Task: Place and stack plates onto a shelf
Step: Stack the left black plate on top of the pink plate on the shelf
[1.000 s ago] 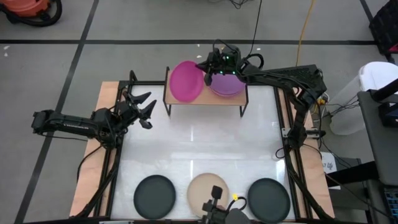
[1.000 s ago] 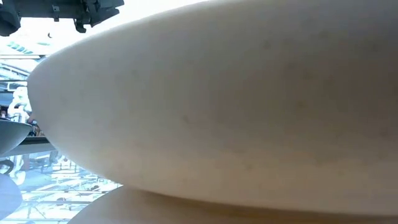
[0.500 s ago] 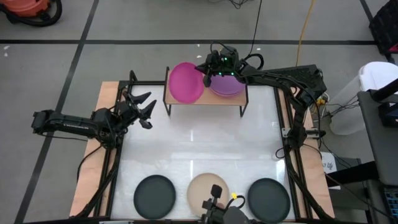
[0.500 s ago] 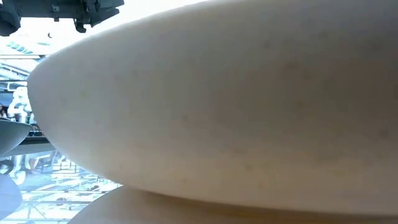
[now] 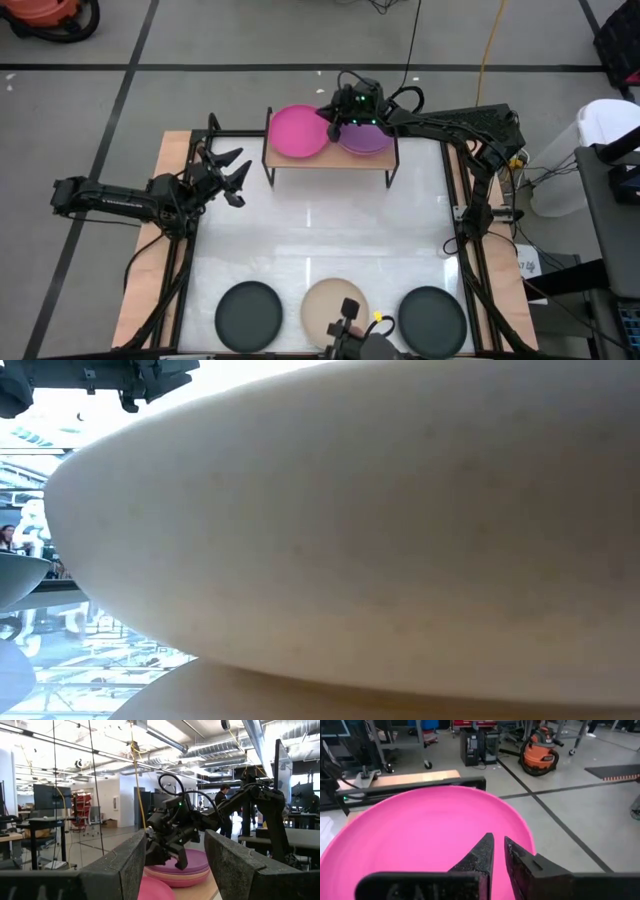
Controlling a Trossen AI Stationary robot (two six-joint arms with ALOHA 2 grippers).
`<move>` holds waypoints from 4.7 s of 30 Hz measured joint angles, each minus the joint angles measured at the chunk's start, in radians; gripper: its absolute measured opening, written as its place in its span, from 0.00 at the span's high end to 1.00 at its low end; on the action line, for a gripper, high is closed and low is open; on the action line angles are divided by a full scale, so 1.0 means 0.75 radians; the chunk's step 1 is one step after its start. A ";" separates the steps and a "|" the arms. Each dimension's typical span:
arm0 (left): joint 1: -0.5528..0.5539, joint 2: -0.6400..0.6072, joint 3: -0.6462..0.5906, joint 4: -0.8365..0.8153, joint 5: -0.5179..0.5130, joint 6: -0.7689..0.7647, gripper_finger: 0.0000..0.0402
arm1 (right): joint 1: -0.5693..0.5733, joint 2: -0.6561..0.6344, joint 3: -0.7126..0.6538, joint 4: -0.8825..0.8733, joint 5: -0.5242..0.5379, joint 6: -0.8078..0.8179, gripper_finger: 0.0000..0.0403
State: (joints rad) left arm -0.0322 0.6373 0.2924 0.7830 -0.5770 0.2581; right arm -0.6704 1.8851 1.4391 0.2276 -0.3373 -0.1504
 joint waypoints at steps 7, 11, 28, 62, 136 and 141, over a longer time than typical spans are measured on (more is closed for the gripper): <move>0.016 0.005 0.000 0.000 0.001 0.000 0.49 | 0.010 -0.016 0.000 0.046 -0.010 0.022 0.92; 0.016 0.027 0.000 -0.003 0.002 -0.003 0.49 | 0.019 -0.084 -0.001 0.043 -0.031 0.022 0.92; -0.028 0.488 0.448 -0.627 0.152 -0.104 0.49 | 0.250 -0.819 -0.205 -0.563 -0.251 -0.162 0.92; -0.253 1.112 0.947 -1.975 0.938 -0.719 0.49 | 0.783 -1.663 -1.499 0.189 0.205 0.080 0.73; 0.770 0.810 1.464 -1.800 0.745 -0.199 0.97 | 0.782 -1.660 -1.545 0.252 0.311 0.065 0.58; 0.995 0.978 1.556 -1.851 0.976 -0.323 0.97 | 0.782 -1.660 -1.545 0.249 0.311 0.079 0.58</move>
State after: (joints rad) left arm 0.7141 1.3707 1.4597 -0.6054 0.1549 0.0161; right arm -0.0837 0.6399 0.2802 0.4143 -0.1043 -0.0912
